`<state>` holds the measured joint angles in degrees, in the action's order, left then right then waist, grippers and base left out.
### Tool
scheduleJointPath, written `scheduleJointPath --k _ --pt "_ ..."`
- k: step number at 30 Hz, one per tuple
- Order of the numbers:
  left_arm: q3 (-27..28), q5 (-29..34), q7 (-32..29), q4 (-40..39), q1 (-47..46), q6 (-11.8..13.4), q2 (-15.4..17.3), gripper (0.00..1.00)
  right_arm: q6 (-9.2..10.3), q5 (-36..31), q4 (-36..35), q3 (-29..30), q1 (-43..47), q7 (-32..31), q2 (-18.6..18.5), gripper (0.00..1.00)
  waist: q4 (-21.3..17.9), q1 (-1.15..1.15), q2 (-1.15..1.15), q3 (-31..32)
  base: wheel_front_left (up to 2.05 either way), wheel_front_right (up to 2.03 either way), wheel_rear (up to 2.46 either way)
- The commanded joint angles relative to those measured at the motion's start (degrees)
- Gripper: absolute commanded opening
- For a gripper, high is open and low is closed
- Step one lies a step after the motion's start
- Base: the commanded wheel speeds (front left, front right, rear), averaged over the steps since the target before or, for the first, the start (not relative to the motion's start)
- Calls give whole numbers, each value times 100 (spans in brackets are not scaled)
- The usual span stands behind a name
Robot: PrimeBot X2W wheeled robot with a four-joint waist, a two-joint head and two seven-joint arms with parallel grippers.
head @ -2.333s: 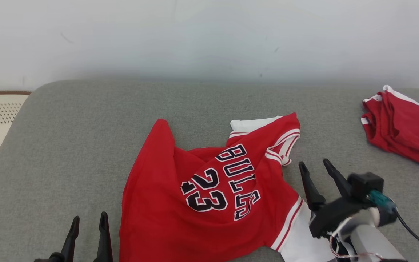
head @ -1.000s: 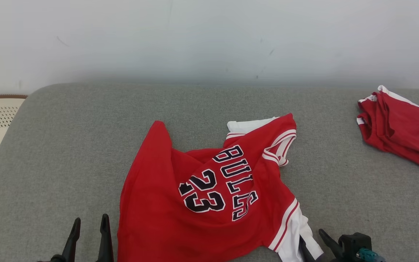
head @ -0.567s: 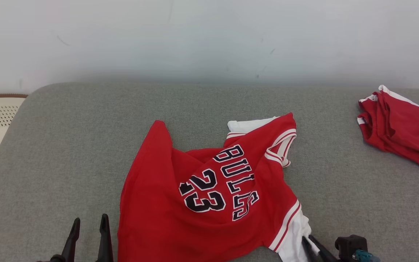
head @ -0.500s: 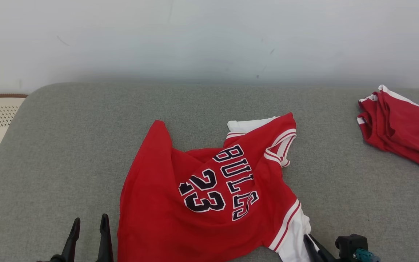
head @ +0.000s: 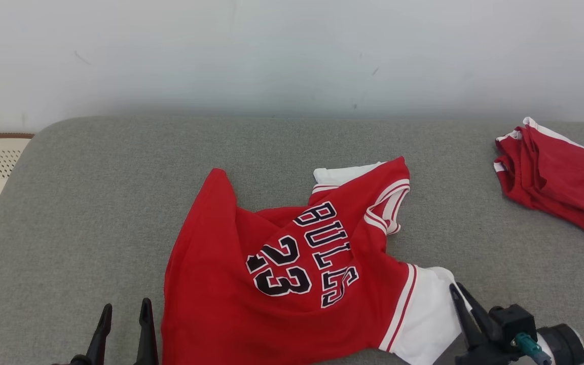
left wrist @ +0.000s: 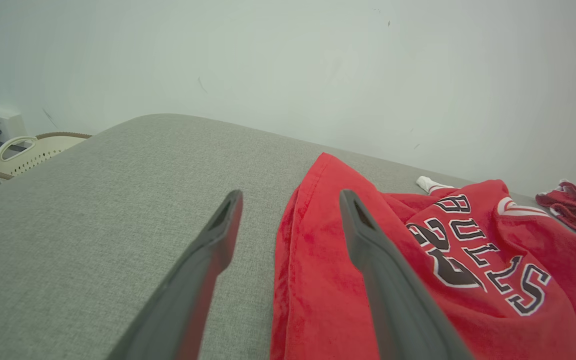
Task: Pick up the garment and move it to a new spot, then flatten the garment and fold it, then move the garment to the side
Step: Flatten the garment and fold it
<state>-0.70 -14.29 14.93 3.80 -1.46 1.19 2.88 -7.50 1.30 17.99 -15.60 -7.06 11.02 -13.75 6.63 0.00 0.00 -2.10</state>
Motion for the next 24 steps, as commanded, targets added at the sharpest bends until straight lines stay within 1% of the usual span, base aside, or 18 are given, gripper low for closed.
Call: scheduleJointPath --k 1,3,4,5,6,7,8,10,13,16,19,24 --pt "3 -7 19 5 46 34 3 100 1 -64 -81 -53 186 -36 109 0 -4 0 0 -8 0 0 0" --pt "5 -15 19 9 42 35 4 100 1 26 -99 -226 306 -141 207 0 -13 0 0 -11 0 0 0" --pt "2 -15 19 17 40 32 4 100 1 176 -61 -392 354 -208 243 0 -16 0 0 -11 0 0 0" --pt "2 -15 19 17 40 32 4 100 1 176 -61 -392 354 -208 243 0 -16 0 0 -11 0 0 0" --pt "2 -11 19 23 38 30 4 100 3 322 -42 -420 365 -247 252 19 -24 0 0 -10 0 0 0" --pt "0 -9 19 28 33 26 2 100 3 322 -31 -444 343 -270 183 87 -29 0 0 -9 0 0 0" --pt "-1 -8 19 30 26 21 3 100 2 390 -20 -452 345 -261 186 100 -35 0 0 -10 0 0 0" --pt "11 -8 19 18 21 16 4 100 2 565 -81 -449 349 -157 228 100 -51 0 0 -15 0 0 0" --pt "27 7 19 12 39 8 2 100 2 670 -155 -363 306 -23 104 100 -78 0 0 -17 0 0 0" --pt "41 15 19 7 54 6 4 100 2 712 -228 -254 307 76 82 100 -101 0 0 -26 0 0 0" --pt "35 16 19 -8 40 9 3 100 2 665 -200 -68 352 42 43 100 -122 0 0 -47 0 0 0" --pt "49 14 19 -33 36 17 3 100 2 638 -131 289 411 18 89 100 -161 0 0 -64 0 0 0"
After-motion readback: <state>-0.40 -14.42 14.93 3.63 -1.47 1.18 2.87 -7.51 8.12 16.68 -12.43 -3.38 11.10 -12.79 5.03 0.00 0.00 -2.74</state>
